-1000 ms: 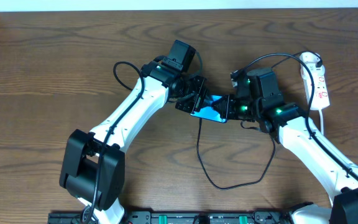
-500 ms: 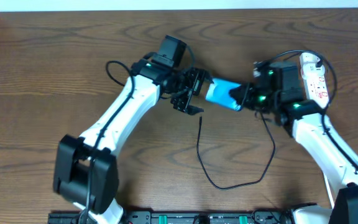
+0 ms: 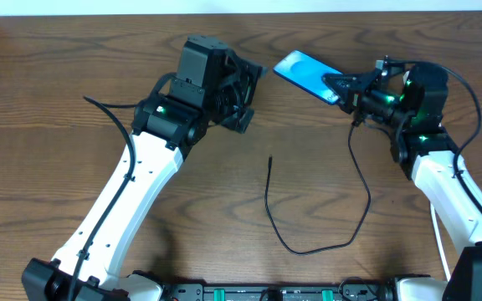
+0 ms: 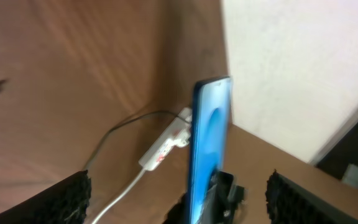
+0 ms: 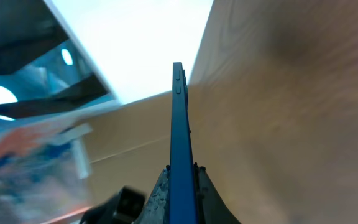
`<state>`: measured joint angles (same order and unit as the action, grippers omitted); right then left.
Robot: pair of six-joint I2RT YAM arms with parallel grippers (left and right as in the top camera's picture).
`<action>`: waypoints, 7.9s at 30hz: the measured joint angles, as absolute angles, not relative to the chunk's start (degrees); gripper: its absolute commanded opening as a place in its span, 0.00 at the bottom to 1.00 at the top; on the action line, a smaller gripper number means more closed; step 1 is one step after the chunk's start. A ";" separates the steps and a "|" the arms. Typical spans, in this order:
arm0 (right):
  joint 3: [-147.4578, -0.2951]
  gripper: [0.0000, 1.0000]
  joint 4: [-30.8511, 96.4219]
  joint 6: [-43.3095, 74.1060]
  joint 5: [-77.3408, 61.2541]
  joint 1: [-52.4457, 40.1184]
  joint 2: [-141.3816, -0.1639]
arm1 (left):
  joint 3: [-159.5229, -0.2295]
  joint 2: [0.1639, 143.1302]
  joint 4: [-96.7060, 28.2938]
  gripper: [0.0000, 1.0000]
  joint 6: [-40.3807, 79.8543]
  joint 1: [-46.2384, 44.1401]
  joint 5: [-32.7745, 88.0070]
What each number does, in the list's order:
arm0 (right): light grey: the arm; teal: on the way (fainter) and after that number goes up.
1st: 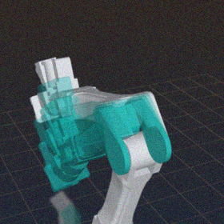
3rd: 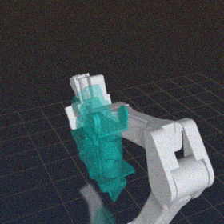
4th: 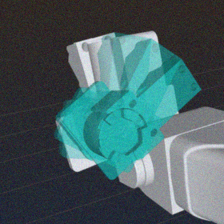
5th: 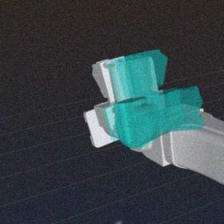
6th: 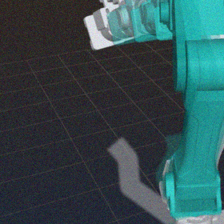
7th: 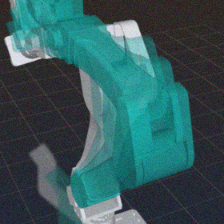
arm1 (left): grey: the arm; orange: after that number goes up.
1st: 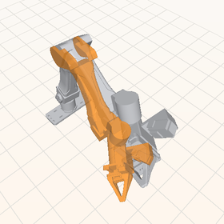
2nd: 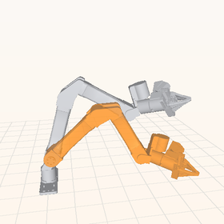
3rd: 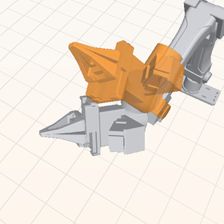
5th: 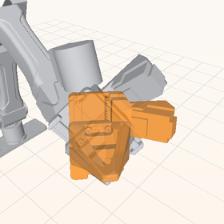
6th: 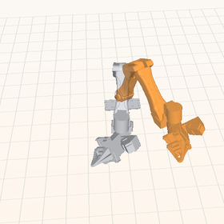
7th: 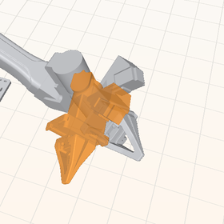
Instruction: Plug charger to phone and switch on socket
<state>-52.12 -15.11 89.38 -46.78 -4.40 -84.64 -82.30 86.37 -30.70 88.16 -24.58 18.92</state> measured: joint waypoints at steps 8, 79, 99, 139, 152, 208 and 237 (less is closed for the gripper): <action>-52.12 0.01 -27.42 105.62 -49.95 -9.17 -84.64 | -82.30 86.37 -26.48 0.91 88.82 -24.58 16.99; -52.27 0.99 -25.56 89.12 -55.53 -12.45 -84.64 | -82.08 86.37 -25.30 0.07 76.31 -17.19 19.64; -52.56 0.99 -6.11 57.39 -50.30 -12.01 -84.64 | -82.06 86.37 -49.82 0.07 35.07 0.64 42.00; -75.94 0.99 46.30 38.22 -11.25 -32.95 -105.60 | -82.06 86.37 -63.11 0.07 18.13 0.71 48.16; -75.94 0.89 46.06 38.52 -8.03 -36.82 -112.29 | -82.06 86.37 -63.11 0.07 18.11 0.71 48.14; -77.10 0.01 35.59 30.30 -32.95 -34.11 -119.68 | -82.04 86.37 -54.19 0.07 18.17 0.71 55.72; -76.86 0.01 3.99 30.94 -86.30 -17.82 -119.74 | -81.93 86.37 -16.03 0.07 30.24 0.71 64.82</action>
<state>-76.86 3.99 30.94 -86.30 -17.82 -119.74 -81.93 86.37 -16.03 30.24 0.71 64.82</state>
